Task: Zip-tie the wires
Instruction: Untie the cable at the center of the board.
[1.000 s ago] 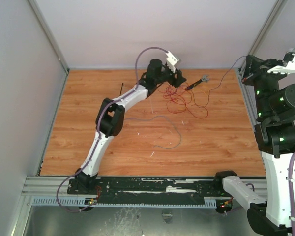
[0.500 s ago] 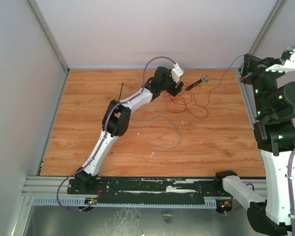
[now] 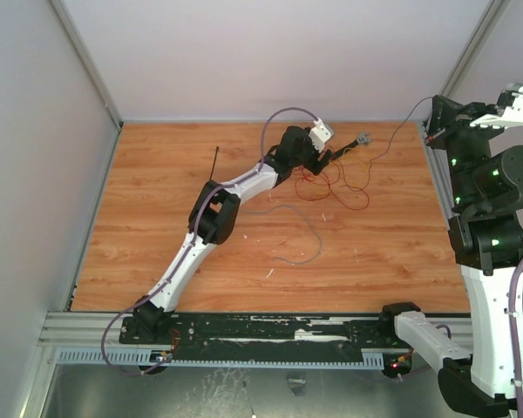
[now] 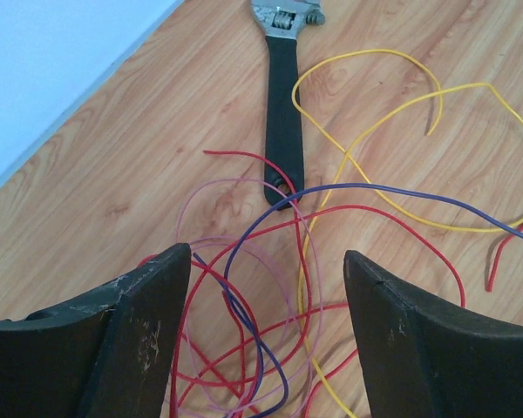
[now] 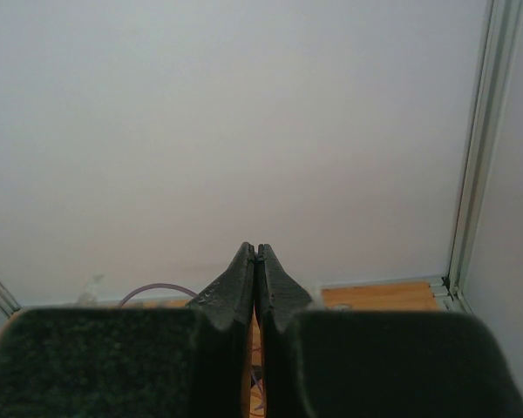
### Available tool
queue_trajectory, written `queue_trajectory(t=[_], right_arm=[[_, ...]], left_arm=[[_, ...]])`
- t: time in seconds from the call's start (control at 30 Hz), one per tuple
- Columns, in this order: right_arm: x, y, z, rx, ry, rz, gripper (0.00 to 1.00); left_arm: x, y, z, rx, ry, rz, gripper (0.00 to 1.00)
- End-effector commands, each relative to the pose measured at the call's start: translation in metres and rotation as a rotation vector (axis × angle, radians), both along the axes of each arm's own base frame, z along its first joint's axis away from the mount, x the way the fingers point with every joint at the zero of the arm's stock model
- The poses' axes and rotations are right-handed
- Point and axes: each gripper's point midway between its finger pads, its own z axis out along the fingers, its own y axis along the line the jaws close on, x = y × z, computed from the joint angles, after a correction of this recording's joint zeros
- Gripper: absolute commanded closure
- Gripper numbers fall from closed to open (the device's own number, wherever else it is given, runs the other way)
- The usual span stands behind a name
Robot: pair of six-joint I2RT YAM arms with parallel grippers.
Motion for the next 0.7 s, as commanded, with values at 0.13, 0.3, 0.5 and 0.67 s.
queue_trajectory(t=[0.13, 0.3, 0.5, 0.67], right_arm=[[0.008, 0.003, -0.005, -0.013, -0.003, 0.012, 1.0], [0.009, 0.003, -0.006, -0.018, -0.002, 0.01, 1.0], [0.013, 0.003, -0.011, -0.024, 0.007, 0.007, 1.0], [0.014, 0.002, -0.012, -0.03, 0.009, 0.003, 1.0]], left_arm=[[0.008, -0.021, 0.012, -0.1, -0.071, 0.002, 0.26], [0.011, -0.023, 0.011, -0.12, -0.098, 0.009, 0.3], [0.017, -0.025, 0.016, -0.165, -0.144, 0.022, 0.32], [0.018, -0.026, 0.013, -0.167, -0.162, 0.024, 0.28]])
